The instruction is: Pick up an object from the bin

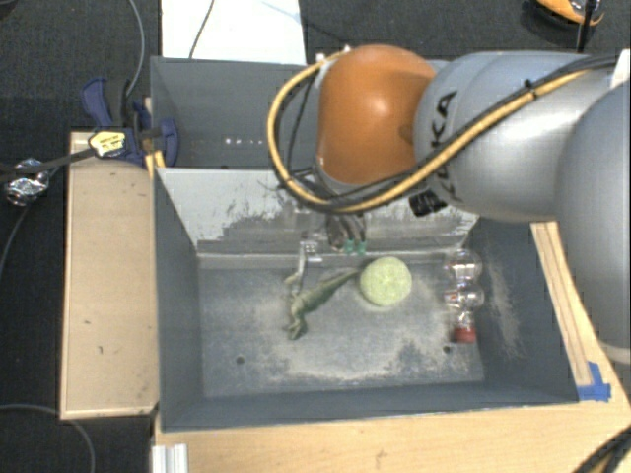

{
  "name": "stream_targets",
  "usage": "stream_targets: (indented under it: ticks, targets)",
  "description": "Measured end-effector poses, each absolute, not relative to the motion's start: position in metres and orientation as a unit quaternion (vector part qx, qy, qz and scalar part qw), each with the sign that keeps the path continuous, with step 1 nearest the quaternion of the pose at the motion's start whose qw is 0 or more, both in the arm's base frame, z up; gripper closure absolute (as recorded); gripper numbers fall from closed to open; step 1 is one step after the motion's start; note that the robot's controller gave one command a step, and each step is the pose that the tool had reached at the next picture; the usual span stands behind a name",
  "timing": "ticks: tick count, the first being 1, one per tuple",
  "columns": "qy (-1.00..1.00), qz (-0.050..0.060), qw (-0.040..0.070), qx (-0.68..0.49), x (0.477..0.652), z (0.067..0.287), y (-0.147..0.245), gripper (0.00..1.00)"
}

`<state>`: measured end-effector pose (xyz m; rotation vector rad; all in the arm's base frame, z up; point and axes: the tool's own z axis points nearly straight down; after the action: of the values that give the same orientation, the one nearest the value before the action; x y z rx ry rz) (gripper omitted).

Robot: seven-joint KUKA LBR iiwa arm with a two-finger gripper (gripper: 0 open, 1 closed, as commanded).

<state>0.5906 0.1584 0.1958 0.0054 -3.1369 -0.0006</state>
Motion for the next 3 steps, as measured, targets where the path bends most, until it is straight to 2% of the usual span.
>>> stream_targets:
  ticks: [1,2,3]
  targets:
    - [-1.000,-0.001,-0.002,0.000,0.592,0.201,0.157,0.00]
    - [-1.000,-0.001,-0.002,-0.002,0.567,0.146,0.113,0.00]
    - [-1.000,0.000,-0.003,0.019,0.571,0.100,0.091,0.00]
